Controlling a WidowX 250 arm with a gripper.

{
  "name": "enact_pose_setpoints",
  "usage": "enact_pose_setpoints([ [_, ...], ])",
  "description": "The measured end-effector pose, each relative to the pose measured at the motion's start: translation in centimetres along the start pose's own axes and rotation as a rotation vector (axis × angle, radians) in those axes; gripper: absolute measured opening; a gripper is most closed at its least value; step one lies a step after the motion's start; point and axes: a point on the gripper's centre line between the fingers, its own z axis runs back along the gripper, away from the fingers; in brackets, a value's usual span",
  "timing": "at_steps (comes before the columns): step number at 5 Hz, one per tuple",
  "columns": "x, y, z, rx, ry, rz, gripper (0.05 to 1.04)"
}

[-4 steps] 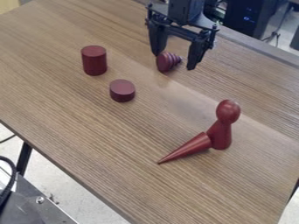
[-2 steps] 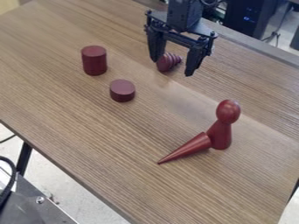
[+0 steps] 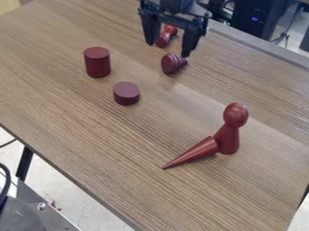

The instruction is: Move the cylinder to the right side of the table

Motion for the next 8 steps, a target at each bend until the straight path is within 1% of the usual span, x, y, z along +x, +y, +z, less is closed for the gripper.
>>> enact_pose_setpoints([
  [1, 0.4, 1.1, 0.5, 0.006, -0.009, 0.034, 0.997],
  [2, 0.6, 2.7, -0.7, 0.011, 0.023, 0.095, 0.997],
  [3, 1.1, 3.8, -1.1, 0.003, 0.043, 0.137, 0.997],
  [4, 0.9, 5.3, -1.4, -0.012, 0.067, 0.181, 0.997],
  [5, 0.9, 6.8, -1.2, -0.005, 0.079, 0.217, 0.997],
  [6, 0.5, 8.5, -1.4, 0.025, 0.094, 0.252, 0.997],
  [7, -0.7, 10.2, -2.3, 0.017, 0.103, 0.309, 0.997],
  [8, -1.9, 11.0, -2.6, 0.020, 0.123, 0.329, 0.997],
])
